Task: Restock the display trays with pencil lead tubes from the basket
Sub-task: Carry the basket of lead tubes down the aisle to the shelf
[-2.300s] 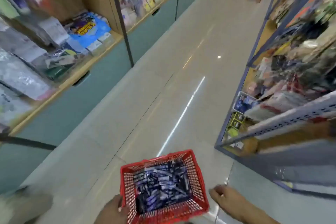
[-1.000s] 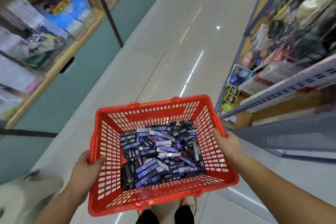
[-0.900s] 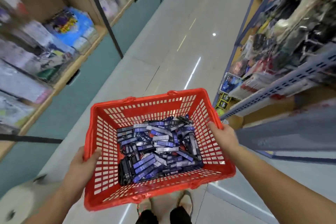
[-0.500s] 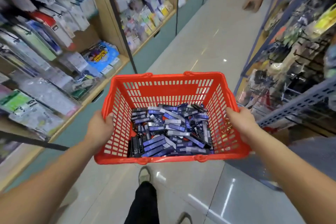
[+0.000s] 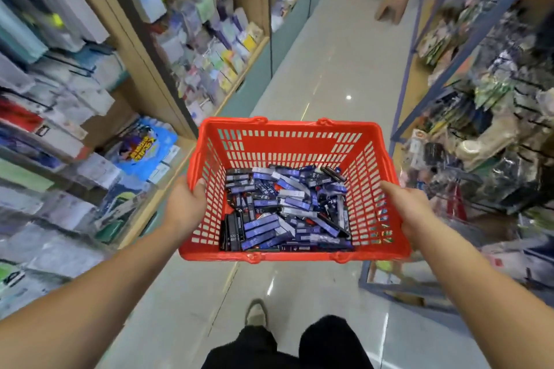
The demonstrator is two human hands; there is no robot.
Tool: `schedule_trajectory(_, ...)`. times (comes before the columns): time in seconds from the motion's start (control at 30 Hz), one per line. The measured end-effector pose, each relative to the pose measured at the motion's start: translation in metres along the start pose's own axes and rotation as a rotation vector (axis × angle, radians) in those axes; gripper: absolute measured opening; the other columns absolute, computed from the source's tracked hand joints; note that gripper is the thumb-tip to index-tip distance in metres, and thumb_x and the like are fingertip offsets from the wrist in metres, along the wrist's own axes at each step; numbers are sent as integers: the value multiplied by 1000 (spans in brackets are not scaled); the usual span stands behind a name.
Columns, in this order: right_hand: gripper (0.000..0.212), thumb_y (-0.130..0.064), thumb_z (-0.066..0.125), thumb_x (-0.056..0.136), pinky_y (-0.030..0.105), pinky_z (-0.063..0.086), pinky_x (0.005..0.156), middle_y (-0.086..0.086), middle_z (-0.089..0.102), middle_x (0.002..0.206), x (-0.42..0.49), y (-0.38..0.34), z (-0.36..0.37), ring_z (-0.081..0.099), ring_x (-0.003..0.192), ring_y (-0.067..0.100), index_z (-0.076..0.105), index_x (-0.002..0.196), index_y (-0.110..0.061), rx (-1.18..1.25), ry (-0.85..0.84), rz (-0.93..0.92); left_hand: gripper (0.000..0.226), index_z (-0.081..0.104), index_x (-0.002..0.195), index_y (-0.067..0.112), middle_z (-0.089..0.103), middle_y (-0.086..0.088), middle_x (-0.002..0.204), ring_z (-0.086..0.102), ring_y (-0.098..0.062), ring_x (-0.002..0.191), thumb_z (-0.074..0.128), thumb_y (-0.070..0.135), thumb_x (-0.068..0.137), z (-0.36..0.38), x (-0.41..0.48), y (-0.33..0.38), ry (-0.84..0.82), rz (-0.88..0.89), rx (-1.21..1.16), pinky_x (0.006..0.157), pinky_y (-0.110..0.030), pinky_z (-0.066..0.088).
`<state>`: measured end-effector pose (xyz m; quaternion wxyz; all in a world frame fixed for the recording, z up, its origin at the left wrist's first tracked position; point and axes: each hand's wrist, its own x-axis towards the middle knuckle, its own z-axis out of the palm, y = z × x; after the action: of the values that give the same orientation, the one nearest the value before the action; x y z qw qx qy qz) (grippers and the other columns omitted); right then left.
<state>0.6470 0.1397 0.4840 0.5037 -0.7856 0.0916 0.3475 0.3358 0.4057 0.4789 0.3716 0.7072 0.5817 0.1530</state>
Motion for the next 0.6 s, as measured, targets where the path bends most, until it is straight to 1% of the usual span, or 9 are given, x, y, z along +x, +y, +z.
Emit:
schedule_trajectory(0.07,27,-23,73,90,31,56,62,11,75,70,21,-18,4,72,53,20,68,103,0,40,58,6,33,57,128,18,74,-12,109,72,-36,93,49,40,104,11,35,19,-43,21,8,88,-51,58)
schedule_trajectory(0.13,40,-29,77,82,32,58,64,13,77,80,47,-38,3,74,58,22,69,108,0,68,103,13,32,57,128,15,74,-12,108,71,-36,93,49,37,105,26,67,46,-53,30,25,88,-49,57)
schedule_trajectory(0.17,39,-30,77,81,30,57,62,10,77,75,62,-50,1,74,57,20,69,106,-1,76,116,11,32,57,127,13,73,-12,106,70,-35,91,49,35,106,35,81,63,-58,36,28,86,-46,56)
schedule_trajectory(0.23,26,-27,75,86,28,55,60,5,75,64,91,-76,-4,73,54,19,67,97,-4,74,120,-2,32,58,124,8,70,-11,101,68,-33,85,50,34,106,56,111,91,-68,36,59,80,-40,53)
schedule_trajectory(0.33,29,-29,72,92,33,56,65,13,75,79,138,-117,-10,74,68,28,65,100,-2,30,105,-14,39,59,123,4,72,-17,105,70,-39,90,50,38,106,89,159,129,-77,43,109,84,-45,57)
schedule_trajectory(0.4,30,-31,71,93,30,54,61,13,74,78,176,-148,-14,73,66,26,66,97,-1,-13,87,-45,40,58,123,5,72,-18,105,70,-39,88,49,40,105,109,188,156,-57,32,126,85,-46,58)
schedule_trajectory(0.47,32,-33,70,94,31,55,61,12,73,80,209,-179,-17,73,67,26,65,100,-2,-64,64,-62,36,57,120,5,69,-14,98,65,-32,78,49,38,106,126,216,184,-78,37,130,79,-39,53)
schedule_trajectory(0.53,33,-35,67,96,40,61,71,14,74,87,238,-207,-19,74,74,30,63,108,-5,-110,36,-94,37,57,119,3,67,-10,92,62,-28,74,49,37,107,141,246,211,-81,48,135,74,-36,50)
schedule_trajectory(0.6,31,-36,62,99,46,62,77,14,75,91,265,-237,-19,75,78,31,63,111,-7,-150,22,-133,35,57,116,3,66,-3,80,63,-20,63,49,37,107,153,275,236,-78,60,139,62,-28,48)
